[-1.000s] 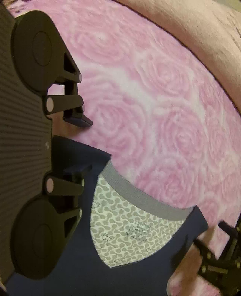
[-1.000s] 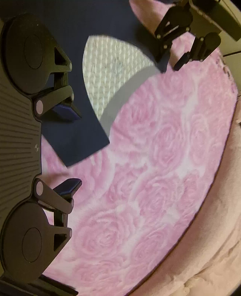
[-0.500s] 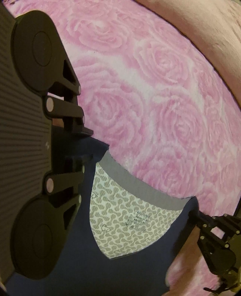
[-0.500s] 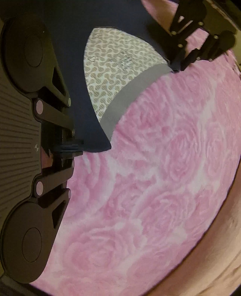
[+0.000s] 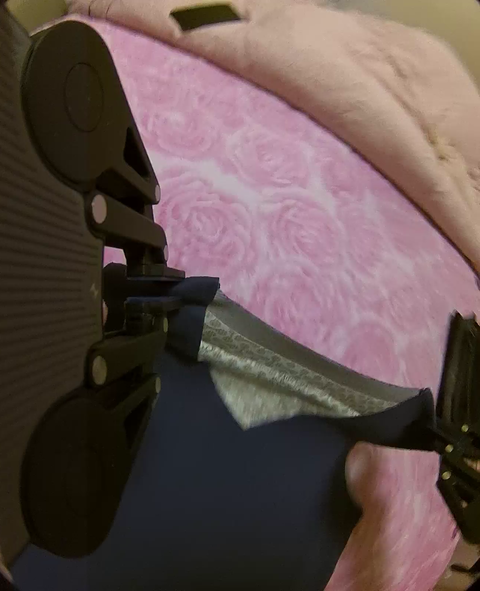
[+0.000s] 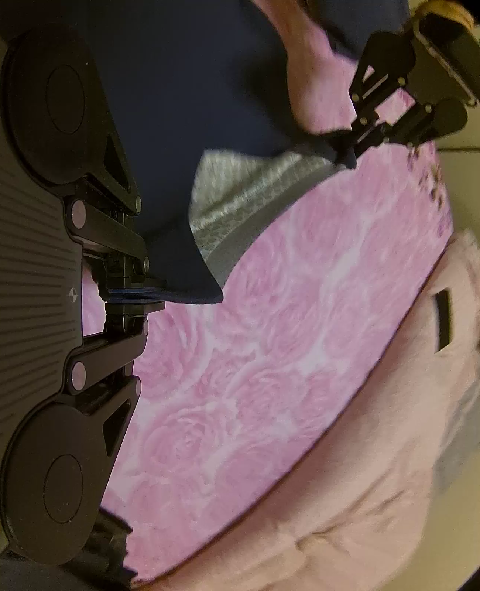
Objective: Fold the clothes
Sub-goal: 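Fold the side of the navy top inward with both grippers toward its middle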
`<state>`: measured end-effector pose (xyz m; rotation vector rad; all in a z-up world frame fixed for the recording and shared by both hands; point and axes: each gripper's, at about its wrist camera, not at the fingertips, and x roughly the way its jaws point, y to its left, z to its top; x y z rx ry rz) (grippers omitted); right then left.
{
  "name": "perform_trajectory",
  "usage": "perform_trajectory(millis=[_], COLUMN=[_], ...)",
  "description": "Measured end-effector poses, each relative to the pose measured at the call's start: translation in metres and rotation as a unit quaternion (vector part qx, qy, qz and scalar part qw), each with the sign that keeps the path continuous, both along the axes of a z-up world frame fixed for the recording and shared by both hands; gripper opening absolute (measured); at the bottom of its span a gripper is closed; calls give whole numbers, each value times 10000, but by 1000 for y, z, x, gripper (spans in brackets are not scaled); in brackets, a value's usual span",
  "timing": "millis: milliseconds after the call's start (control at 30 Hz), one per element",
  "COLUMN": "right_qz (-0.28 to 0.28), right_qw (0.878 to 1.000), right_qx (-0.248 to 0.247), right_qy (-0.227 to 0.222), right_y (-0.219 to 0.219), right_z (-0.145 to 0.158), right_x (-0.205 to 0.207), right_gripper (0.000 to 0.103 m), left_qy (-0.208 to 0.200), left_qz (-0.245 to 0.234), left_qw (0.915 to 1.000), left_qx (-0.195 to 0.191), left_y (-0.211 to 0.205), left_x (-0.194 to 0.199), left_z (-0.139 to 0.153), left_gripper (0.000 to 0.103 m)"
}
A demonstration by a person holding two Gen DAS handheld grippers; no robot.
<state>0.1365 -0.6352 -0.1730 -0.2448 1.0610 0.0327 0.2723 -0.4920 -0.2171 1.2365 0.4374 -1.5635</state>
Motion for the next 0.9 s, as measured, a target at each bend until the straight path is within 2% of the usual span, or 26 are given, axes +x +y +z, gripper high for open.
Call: perform_trajectory(millis=[167,267,400,500,667,900], right_qz=[362,555,824,877,931,947], right_qw=[9988,9972,9952,9950,9934,9897], right_qx=[-183,-292,-414,-465,-623,-913], right_qy=[-268,-406,-340,-134,229,567], right_y=[61,106,172,214,284,355], right_z=[34,41,32,18,-10,-47], right_x=[-67,-116,-185,-234,-306,-371], right_gripper=[0,0,0,0,0,0], left_qy=[-325,-449,-429,-166,95,-2], left_qz=[-320,-522,-632,-560,-715,-926], left_qw=[9988,9975,9971,9983,9973,9957], left_qx=[-194,-173,-46,66,122,15], left_y=[78,136,211,262,334,400], left_x=[-75,-124,-183,-222,-277,-320], left_z=[33,40,40,31,6,-29], left_gripper=[4,4,4,4,3,3])
